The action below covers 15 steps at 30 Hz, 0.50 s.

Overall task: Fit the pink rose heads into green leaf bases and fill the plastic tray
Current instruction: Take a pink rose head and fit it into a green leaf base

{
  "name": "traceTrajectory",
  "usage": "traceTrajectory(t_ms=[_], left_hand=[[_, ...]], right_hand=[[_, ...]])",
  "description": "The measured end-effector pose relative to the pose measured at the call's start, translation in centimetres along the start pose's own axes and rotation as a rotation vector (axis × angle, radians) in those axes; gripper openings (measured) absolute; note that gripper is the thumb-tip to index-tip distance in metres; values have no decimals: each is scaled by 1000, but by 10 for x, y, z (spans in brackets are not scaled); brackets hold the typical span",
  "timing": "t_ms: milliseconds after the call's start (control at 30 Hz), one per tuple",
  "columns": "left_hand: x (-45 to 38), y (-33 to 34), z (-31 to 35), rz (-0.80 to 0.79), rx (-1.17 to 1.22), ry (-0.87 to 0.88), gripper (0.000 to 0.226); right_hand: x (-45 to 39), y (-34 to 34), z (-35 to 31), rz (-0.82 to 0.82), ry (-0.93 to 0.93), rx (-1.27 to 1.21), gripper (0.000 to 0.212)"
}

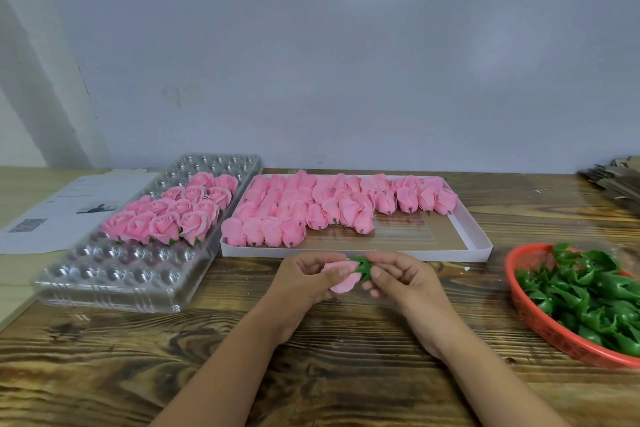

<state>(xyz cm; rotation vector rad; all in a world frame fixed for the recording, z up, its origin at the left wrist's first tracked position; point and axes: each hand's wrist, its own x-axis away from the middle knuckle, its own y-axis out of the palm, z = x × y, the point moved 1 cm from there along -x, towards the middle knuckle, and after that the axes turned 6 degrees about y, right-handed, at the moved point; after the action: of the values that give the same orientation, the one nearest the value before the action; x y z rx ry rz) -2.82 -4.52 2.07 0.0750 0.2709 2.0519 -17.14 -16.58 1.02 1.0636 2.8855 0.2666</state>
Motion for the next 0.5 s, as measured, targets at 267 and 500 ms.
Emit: traceTrajectory(t_ms=[267, 500], left_hand=[[1, -2, -1, -11, -23, -6, 30], [-1, -3, -1, -3, 39, -78, 42]], right_hand=[[0, 0, 1, 24, -1, 5, 20], [4, 0, -5, -14, -42, 15, 27]])
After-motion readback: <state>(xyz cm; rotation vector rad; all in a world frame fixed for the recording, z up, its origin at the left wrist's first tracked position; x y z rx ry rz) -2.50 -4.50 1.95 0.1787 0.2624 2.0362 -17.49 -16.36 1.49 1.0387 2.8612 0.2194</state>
